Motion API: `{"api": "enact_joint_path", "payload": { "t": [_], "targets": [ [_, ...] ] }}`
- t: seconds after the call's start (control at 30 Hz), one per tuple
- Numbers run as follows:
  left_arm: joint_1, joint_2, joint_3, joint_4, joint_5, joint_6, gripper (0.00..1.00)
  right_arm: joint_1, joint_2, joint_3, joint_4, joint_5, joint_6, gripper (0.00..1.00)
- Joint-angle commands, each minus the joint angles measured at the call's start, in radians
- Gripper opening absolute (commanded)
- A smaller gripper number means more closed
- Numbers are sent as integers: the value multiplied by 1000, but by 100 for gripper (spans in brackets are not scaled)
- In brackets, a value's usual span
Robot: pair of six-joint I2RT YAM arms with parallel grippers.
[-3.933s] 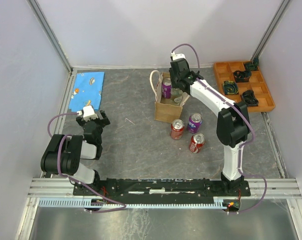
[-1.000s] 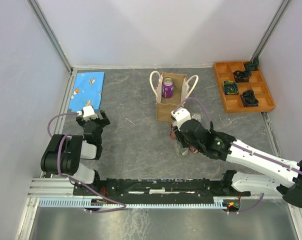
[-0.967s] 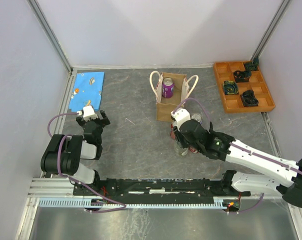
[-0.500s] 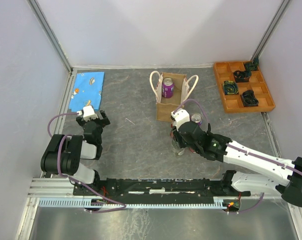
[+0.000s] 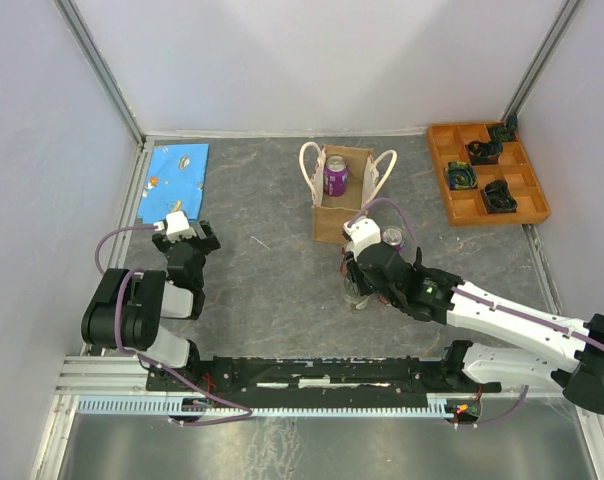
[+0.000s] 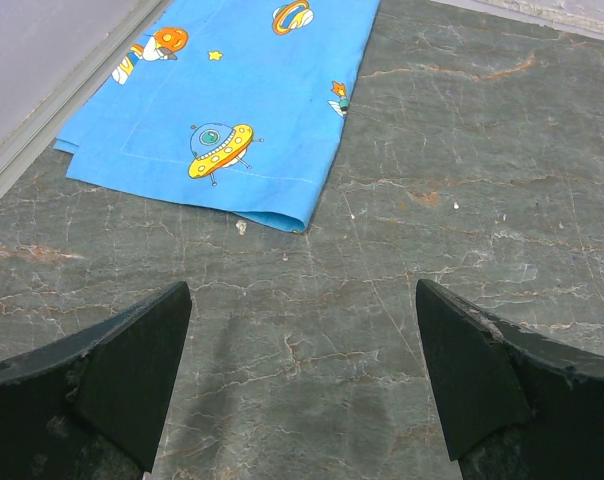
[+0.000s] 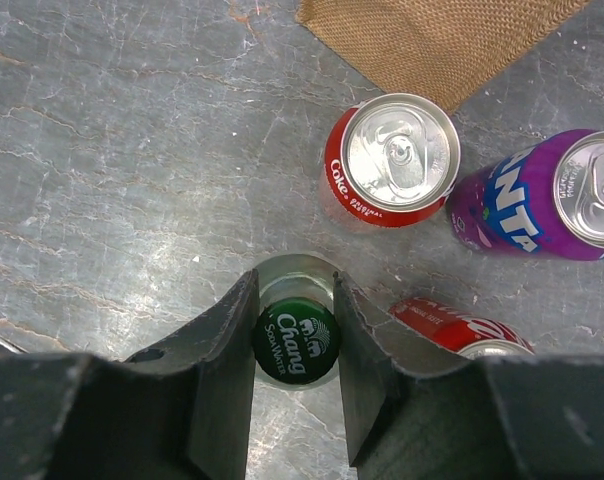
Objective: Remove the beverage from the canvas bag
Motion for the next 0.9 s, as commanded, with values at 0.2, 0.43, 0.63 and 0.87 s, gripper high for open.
{"api": "enact_joint_path", "payload": {
  "t": [0.2, 0.43, 0.63, 0.87],
  "targets": [
    [-2, 7, 20, 36, -21, 52, 99, 4, -24, 51, -4, 13, 22, 81],
    [-2, 6, 20, 36, -21, 51, 99, 4, -17, 146, -29, 82, -30, 85],
    [-2, 6, 20, 35, -21, 51, 99, 0, 81, 398, -108, 175, -116, 86],
    [-2, 7, 20, 35, -22, 50, 99, -129, 315, 765, -228, 220, -152, 82]
  ]
}}
